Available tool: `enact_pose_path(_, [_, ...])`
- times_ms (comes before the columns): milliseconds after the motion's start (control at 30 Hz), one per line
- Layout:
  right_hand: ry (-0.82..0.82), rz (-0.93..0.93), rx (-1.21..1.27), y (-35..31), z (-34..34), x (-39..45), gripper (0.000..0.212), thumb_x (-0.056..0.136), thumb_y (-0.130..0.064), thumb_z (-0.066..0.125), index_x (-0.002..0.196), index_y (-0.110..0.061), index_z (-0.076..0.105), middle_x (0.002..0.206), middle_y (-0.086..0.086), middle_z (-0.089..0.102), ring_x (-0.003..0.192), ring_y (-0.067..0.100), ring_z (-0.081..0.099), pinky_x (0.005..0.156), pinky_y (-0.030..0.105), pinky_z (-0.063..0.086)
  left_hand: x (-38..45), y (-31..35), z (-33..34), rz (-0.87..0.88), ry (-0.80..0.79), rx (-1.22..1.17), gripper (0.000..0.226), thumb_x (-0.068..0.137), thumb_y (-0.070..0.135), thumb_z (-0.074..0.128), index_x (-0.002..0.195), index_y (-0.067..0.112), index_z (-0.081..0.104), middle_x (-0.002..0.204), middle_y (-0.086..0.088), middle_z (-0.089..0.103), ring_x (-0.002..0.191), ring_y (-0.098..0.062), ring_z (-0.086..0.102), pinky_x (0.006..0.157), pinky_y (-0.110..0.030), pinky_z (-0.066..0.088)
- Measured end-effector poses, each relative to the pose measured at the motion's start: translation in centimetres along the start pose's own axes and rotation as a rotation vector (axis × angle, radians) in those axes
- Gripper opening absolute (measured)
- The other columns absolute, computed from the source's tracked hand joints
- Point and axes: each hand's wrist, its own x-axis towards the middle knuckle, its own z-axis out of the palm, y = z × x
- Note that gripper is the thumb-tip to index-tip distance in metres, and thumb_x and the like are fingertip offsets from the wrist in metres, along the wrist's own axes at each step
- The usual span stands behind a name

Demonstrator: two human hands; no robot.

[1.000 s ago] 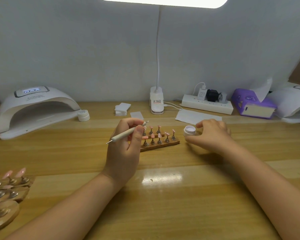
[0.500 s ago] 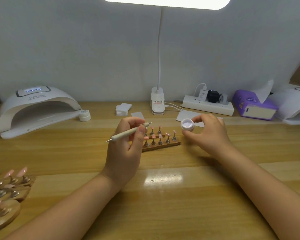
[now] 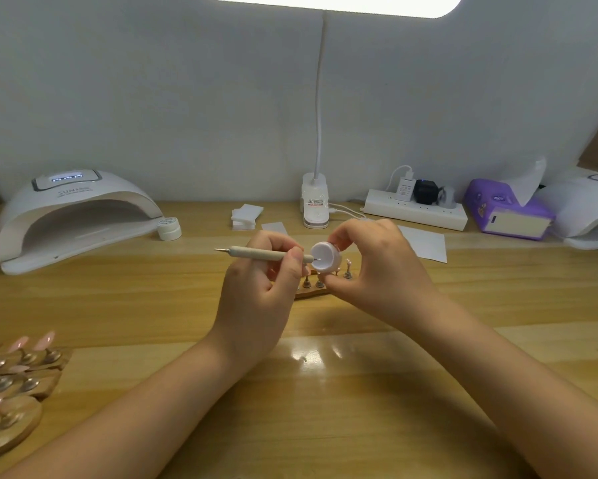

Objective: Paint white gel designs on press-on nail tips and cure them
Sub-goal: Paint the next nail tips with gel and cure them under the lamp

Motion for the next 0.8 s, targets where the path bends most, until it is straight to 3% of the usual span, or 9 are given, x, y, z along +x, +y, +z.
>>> enact_pose_path(333, [-0.008,-0.014,0.007,-0.5,-0.2,-0.1,0.031,0.074,-0.039,0.074,0.098,-0.025,0.060,0.091,-0.013,0.059,0.092,0.012,0.047,0.078,0.035,0.047,0.2,0.2,-0.1,-0.026,0.022,0.037,0.008,0.092,0.028,0.051,0.085,0.029,0.055,0.077,0.011,0.068,0.066,-0.014,0.066,0.061,-0.041,0.054])
enact_pose_path(533, [-0.017,0.003,0.042,-0.7,-0.3,-0.1,0.033,0.073,-0.045,0.069,0.096,-0.023,0.063,0.085,-0.012,0.061,0.088,0.012,0.049,0.075,0.034,0.046,0.5,0.9,-0.4,-0.068,0.038,0.022,0.009,0.090,0.030,0.052,0.085,0.025,0.058,0.073,-0.003,0.065,0.066,-0.021,0.064,0.061,-0.045,0.053])
enact_pose_path(700, [-0.019,0.011,0.064,-1.0,-0.4,-0.1,0.034,0.072,-0.046,0.070,0.096,-0.022,0.064,0.085,-0.014,0.062,0.088,0.012,0.049,0.075,0.030,0.044,1.9,2.2,-1.1,-0.094,0.032,0.010,0.012,0.091,0.017,0.055,0.080,0.019,0.059,0.068,-0.002,0.061,0.058,-0.007,0.056,0.052,-0.017,0.047])
enact_pose_path(800, [-0.027,0.001,0.062,-1.3,-0.4,-0.2,0.037,0.071,-0.048,0.068,0.096,-0.021,0.064,0.084,-0.015,0.062,0.088,0.011,0.048,0.073,0.028,0.043,2.6,2.6,-1.5,-0.135,-0.040,0.068,0.014,0.090,0.014,0.056,0.077,0.017,0.061,0.065,-0.007,0.059,0.058,-0.014,0.055,0.052,-0.022,0.045])
